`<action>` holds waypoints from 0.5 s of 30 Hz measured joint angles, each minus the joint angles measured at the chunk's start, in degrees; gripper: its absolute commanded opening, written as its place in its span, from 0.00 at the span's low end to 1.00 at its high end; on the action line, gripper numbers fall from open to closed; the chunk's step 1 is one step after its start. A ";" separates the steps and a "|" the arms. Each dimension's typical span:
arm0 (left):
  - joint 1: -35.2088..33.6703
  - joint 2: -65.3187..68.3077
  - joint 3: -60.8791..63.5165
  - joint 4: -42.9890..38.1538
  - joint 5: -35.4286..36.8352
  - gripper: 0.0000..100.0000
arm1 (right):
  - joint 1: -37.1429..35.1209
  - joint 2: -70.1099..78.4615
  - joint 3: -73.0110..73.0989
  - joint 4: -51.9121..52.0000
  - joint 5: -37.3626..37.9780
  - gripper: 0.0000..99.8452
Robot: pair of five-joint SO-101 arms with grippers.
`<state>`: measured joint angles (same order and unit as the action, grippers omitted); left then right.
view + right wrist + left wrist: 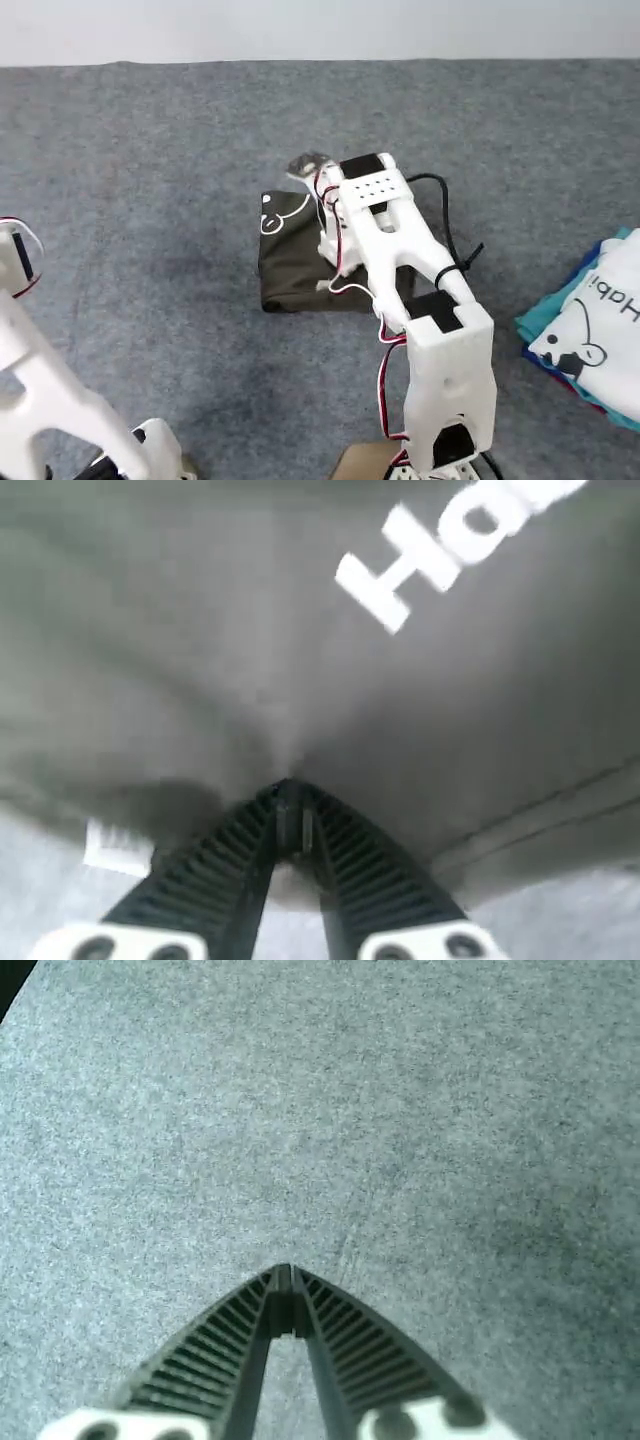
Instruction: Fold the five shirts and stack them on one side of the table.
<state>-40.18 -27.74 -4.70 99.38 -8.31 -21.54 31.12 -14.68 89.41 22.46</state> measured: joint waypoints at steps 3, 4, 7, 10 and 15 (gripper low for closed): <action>0.00 0.00 0.00 0.00 0.00 0.00 | 1.14 0.00 0.00 7.38 0.00 0.01; 0.00 0.00 0.00 0.00 0.00 0.00 | 1.93 0.00 0.00 9.49 0.00 0.01; 0.00 0.00 0.00 0.00 0.00 0.00 | 5.19 -2.55 0.97 10.90 0.00 0.01; 0.00 0.00 0.00 0.00 0.00 0.00 | 8.35 -7.03 3.52 10.90 0.00 0.01; 0.00 0.00 0.00 0.00 0.00 0.00 | 8.62 -11.60 4.40 10.90 0.00 0.01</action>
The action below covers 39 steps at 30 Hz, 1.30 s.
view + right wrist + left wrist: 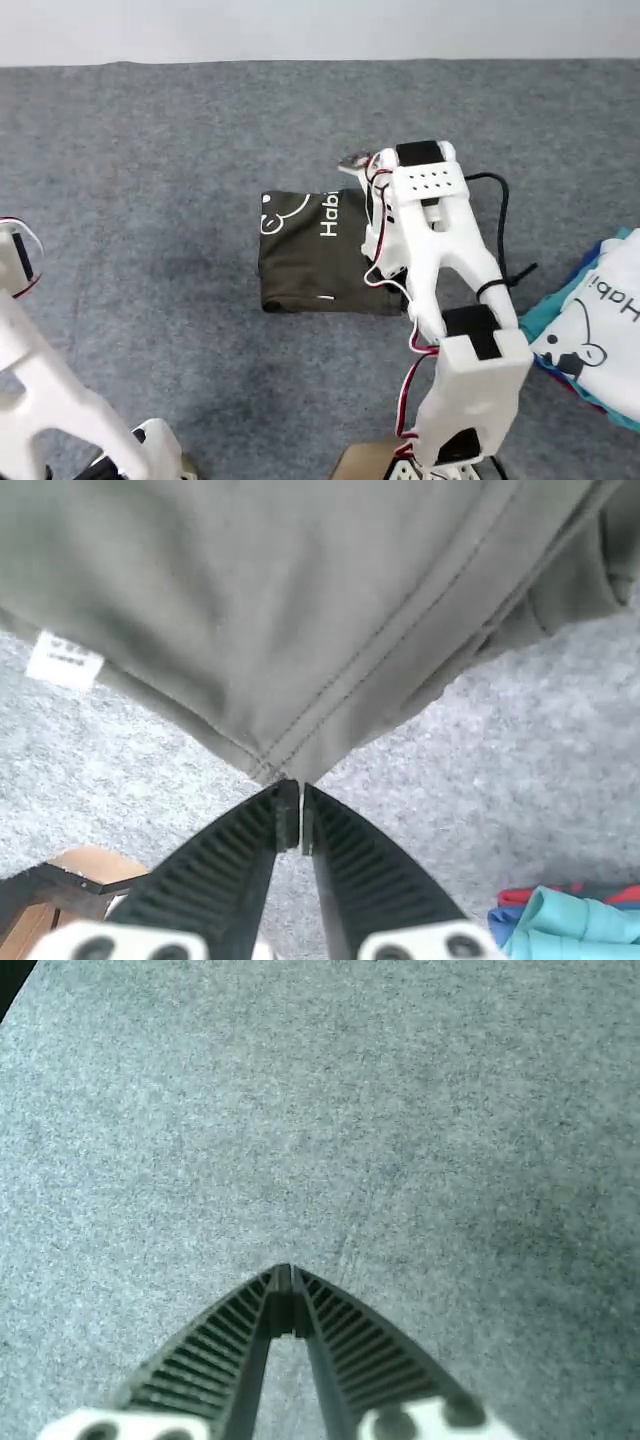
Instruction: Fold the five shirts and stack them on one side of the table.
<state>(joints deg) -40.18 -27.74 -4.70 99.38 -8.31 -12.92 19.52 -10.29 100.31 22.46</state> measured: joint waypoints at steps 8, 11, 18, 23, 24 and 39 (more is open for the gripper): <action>0.00 0.00 0.00 0.00 0.00 0.00 | -12.04 -0.44 0.00 -5.80 -3.87 0.01; 0.00 0.00 0.00 0.00 0.00 0.00 | -18.29 -0.44 0.00 -8.53 -5.63 0.01; 0.00 0.00 0.00 0.00 0.00 0.00 | -24.97 -0.09 0.35 -15.47 -6.15 0.01; 0.00 0.00 0.00 0.00 0.00 0.00 | -25.23 7.12 0.35 -20.22 -6.15 0.01; 0.00 0.00 0.00 0.00 0.00 0.00 | -25.58 8.62 0.35 -20.40 -6.15 0.01; 0.00 0.00 0.00 0.00 0.00 0.00 | -23.38 3.08 0.35 -18.29 -6.15 0.01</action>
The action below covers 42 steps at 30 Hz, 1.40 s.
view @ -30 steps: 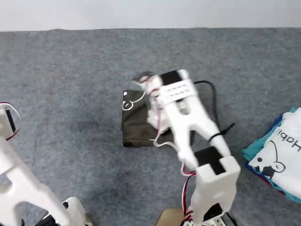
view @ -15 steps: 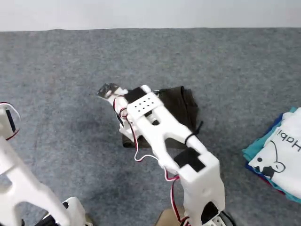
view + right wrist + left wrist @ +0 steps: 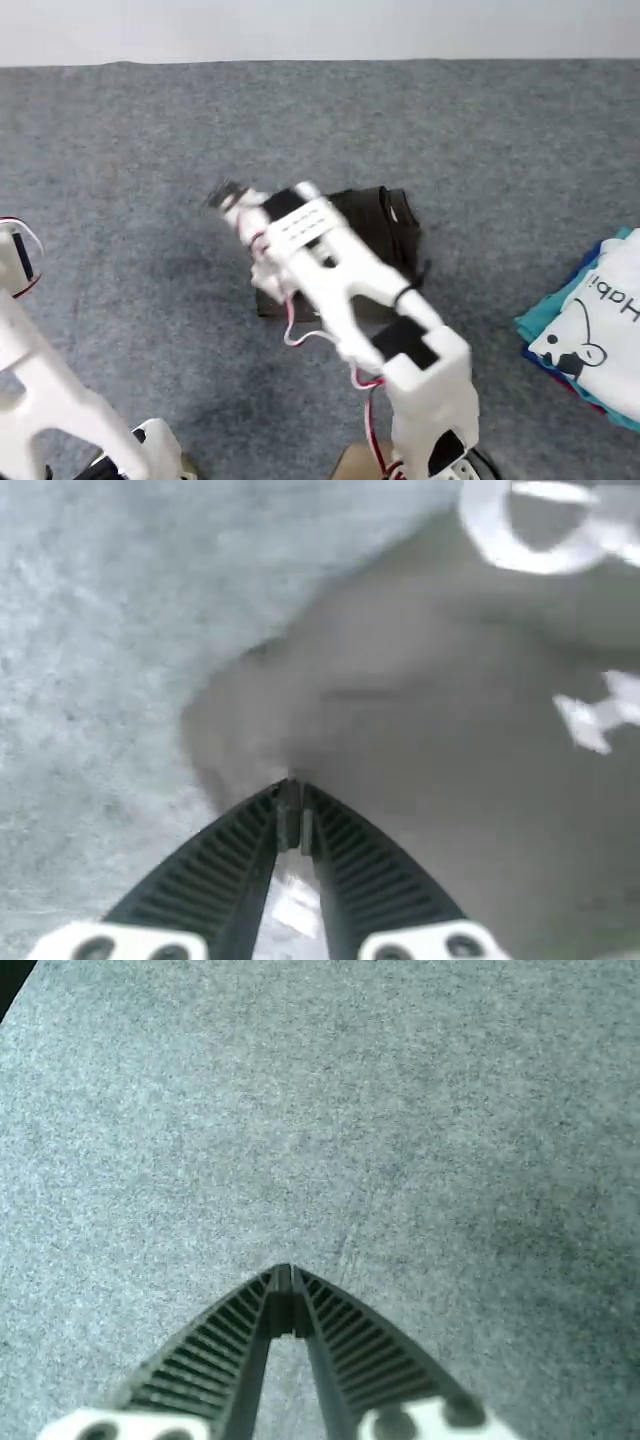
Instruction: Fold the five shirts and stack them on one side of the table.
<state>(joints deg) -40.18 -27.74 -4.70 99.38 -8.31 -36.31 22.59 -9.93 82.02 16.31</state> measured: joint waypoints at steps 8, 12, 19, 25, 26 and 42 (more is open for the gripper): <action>3.25 0.00 0.00 0.00 0.00 0.00 | 15.65 -4.48 0.09 -7.82 0.00 0.15; 8.35 0.00 0.00 0.00 0.00 0.00 | 18.11 -4.48 0.09 -11.25 -5.10 0.19; 11.96 0.00 0.00 0.00 0.00 0.00 | 18.81 -0.53 0.09 -17.49 -11.25 0.19; 11.96 0.00 0.26 0.00 0.00 0.00 | 18.64 2.02 0.09 -21.45 -11.96 0.19; 11.96 0.00 0.79 0.00 0.00 0.00 | 18.64 2.29 0.09 -22.07 -11.96 0.19; 11.96 -0.18 5.01 0.00 0.00 0.00 | 23.03 7.21 0.09 -26.29 -11.87 0.01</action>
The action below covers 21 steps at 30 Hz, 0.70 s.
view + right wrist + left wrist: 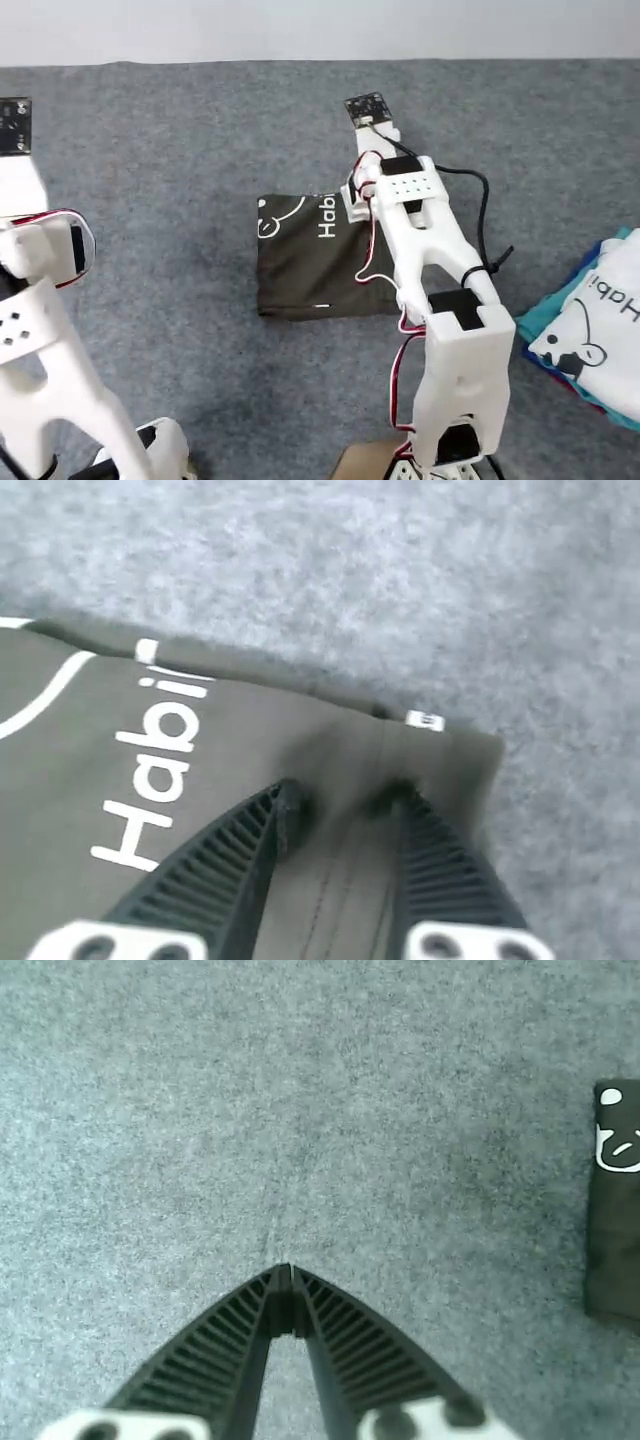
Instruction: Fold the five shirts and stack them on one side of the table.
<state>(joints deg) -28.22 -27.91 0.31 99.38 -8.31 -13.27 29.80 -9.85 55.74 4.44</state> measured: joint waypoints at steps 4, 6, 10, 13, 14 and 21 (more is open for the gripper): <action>0.00 0.00 0.00 0.00 0.00 0.00 | 0.18 0.00 0.00 0.00 4.48 0.01; 0.00 0.00 0.00 0.00 0.00 0.00 | 0.09 0.00 0.00 0.00 5.63 0.01; 0.00 0.00 0.00 0.00 0.00 0.00 | 0.97 0.00 0.00 0.00 6.33 0.01; 0.00 0.00 0.00 0.00 0.00 0.00 | 2.46 0.09 -1.76 1.58 6.33 0.01; 0.00 0.00 0.00 0.00 0.00 0.00 | 3.08 0.09 -2.99 2.64 6.33 0.01; 0.00 0.00 0.00 0.00 0.00 0.00 | 7.12 0.09 -10.20 6.42 7.65 0.01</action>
<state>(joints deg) -28.22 -27.91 0.31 99.38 -8.31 -6.15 29.89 -20.04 62.15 12.09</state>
